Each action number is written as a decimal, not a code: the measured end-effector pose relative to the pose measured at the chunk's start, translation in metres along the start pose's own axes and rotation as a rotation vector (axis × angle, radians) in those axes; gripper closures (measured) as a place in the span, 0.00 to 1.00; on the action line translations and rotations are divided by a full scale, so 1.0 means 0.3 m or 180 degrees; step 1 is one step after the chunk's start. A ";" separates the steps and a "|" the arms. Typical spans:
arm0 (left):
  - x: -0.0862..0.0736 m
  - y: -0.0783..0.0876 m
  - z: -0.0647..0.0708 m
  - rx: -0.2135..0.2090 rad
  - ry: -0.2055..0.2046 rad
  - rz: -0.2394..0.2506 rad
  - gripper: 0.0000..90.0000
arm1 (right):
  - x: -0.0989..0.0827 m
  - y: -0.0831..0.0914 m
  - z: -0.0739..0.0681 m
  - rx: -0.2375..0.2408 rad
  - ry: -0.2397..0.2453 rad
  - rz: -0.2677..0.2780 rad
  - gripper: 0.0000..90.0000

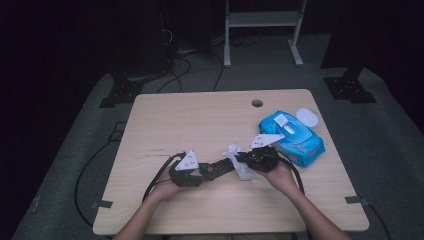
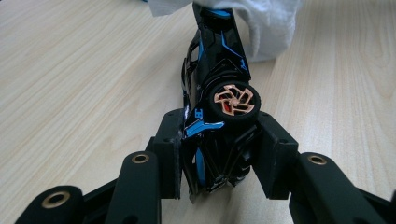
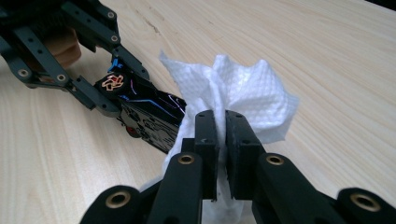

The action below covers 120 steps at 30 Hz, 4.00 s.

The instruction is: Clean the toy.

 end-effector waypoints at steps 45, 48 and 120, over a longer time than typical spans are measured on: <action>-0.004 0.014 -0.009 0.0000 -0.0022 -0.0012 0.64 | 0.009 -0.019 -0.005 0.0064 -0.0014 0.0049 0.93; -0.006 0.022 -0.013 0.0006 -0.0020 -0.0006 0.64 | 0.002 -0.018 0.005 0.0085 -0.0100 0.0097 0.93; 0.034 -0.076 -0.037 -0.0045 0.0281 -0.0930 0.47 | -0.032 -0.047 -0.001 0.0150 -0.0214 0.0101 0.92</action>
Point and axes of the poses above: each handheld gripper's, and its own axes: y roughly backward along the jaws, x roughly out of its top, z roughly to its right, the point moved 7 cm from there along -y, roughly forward along the jaws, and after that the axes turned 15 degrees about z, right-handed, at the moved point
